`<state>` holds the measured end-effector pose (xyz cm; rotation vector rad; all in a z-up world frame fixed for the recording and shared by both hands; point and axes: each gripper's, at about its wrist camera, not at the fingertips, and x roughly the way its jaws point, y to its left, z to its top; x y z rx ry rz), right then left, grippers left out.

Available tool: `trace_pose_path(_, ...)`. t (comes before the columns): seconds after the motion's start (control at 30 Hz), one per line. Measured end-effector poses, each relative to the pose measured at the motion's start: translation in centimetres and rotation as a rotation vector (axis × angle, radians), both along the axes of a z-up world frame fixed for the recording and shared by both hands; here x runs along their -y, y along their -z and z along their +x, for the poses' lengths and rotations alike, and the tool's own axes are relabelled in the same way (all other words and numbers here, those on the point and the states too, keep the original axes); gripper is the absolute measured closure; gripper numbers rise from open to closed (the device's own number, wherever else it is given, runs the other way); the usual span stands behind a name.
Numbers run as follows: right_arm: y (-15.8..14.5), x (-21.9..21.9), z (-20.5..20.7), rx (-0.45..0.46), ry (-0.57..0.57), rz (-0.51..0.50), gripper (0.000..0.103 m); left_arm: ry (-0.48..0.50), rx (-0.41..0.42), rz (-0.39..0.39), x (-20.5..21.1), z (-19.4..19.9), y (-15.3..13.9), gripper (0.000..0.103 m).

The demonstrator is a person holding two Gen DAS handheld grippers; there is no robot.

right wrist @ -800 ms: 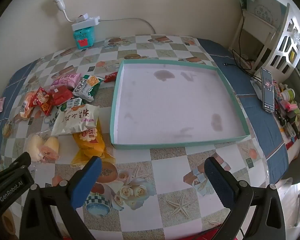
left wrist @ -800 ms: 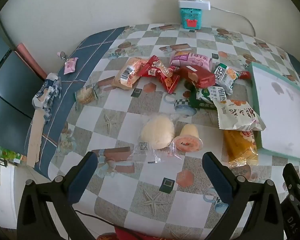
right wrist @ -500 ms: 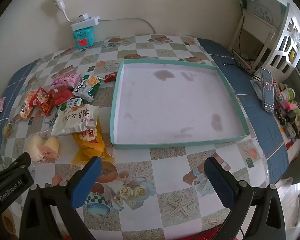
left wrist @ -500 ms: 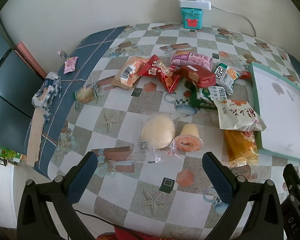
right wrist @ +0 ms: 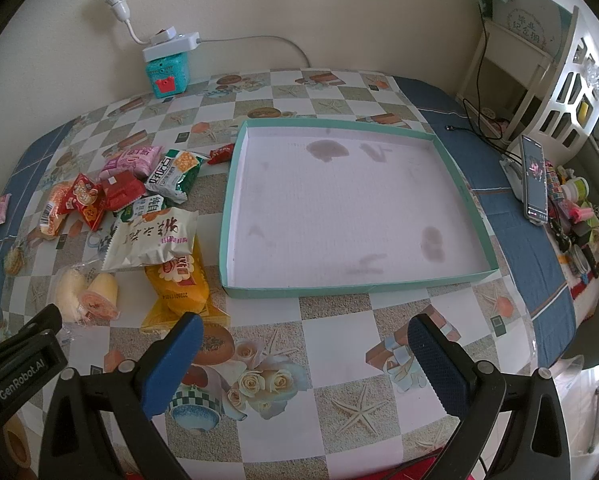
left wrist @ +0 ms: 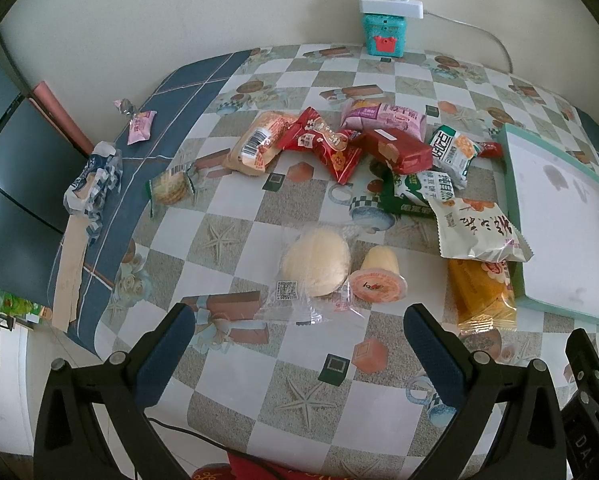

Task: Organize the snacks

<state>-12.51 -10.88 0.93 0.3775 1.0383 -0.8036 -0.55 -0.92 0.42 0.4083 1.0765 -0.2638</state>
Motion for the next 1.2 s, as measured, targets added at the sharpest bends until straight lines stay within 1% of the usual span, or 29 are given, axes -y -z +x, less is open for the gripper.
trace_pose_path(0.93, 0.0, -0.2, 0.2, 0.004, -0.008, -0.002, 0.0, -0.003, -0.021, -0.009, 0.0, 0.2, 0.2, 0.0)
trace_pose_path(1.07, -0.5, -0.3, 0.6, 0.056, -0.037, 0.009, 0.0, -0.03, -0.027, -0.049, -0.7, 1.1, 0.1, 0.0)
trace_pose_path(1.1, -0.7, -0.2, 0.7, 0.081, -0.048, 0.021, 0.0, -0.047, -0.032, -0.06, -1.2, 1.6, 0.1, 0.0)
trace_pose_path(1.17, -0.8, 0.0, 1.5, 0.094, -0.067, 0.033, 0.0, -0.09, -0.048, -0.089, -2.1, 2.6, 0.2, 0.0)
trace_pose_path(1.2, -0.9, 0.1, 1.9, 0.124, -0.082, 0.01, 0.0, -0.114, -0.066, -0.114, -2.7, 3.3, 0.3, 0.0)
